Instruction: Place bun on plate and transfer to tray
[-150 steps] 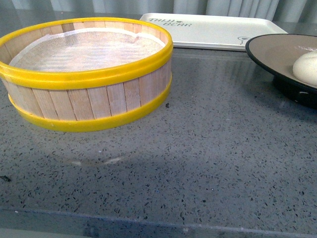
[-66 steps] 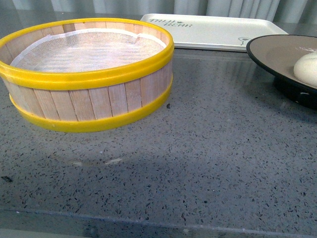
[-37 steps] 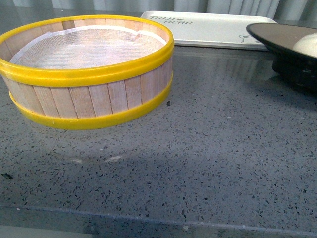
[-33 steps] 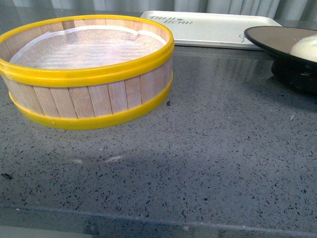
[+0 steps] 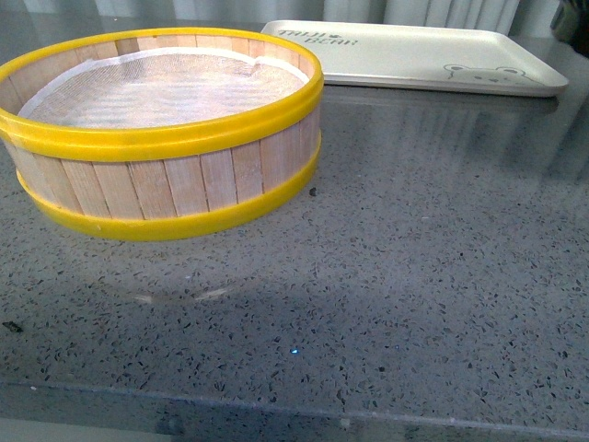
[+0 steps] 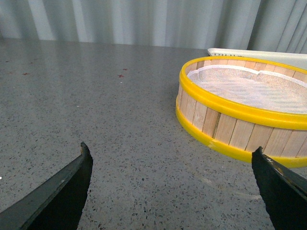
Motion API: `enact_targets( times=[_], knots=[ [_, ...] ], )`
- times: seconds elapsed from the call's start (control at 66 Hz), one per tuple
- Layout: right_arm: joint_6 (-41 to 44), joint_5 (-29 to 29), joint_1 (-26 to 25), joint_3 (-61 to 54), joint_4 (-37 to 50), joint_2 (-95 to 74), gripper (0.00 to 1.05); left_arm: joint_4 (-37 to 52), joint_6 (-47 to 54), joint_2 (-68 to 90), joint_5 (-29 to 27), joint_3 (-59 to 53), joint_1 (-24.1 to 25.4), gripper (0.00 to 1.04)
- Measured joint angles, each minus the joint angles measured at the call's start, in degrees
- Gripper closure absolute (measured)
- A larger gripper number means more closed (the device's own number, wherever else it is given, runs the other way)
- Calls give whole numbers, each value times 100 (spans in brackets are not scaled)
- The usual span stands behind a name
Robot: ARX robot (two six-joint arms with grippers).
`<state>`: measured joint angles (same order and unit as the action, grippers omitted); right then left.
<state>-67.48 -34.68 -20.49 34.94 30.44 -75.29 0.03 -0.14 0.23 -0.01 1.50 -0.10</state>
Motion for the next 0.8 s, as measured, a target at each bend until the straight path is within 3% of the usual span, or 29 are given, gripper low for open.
enact_targets(
  times=[0.227,0.439,0.803],
  knots=[
    [-153,352,138,1738,168,-1576,102,0,0,-2,0,0,0,7],
    [-284,769,691,3735,-522,-3209,102,0,2,-2,0,0,0,7],
    [-264,1032,1071,5071,-1086,-4315,102,0,2,-2,0,0,0,7]
  ],
)
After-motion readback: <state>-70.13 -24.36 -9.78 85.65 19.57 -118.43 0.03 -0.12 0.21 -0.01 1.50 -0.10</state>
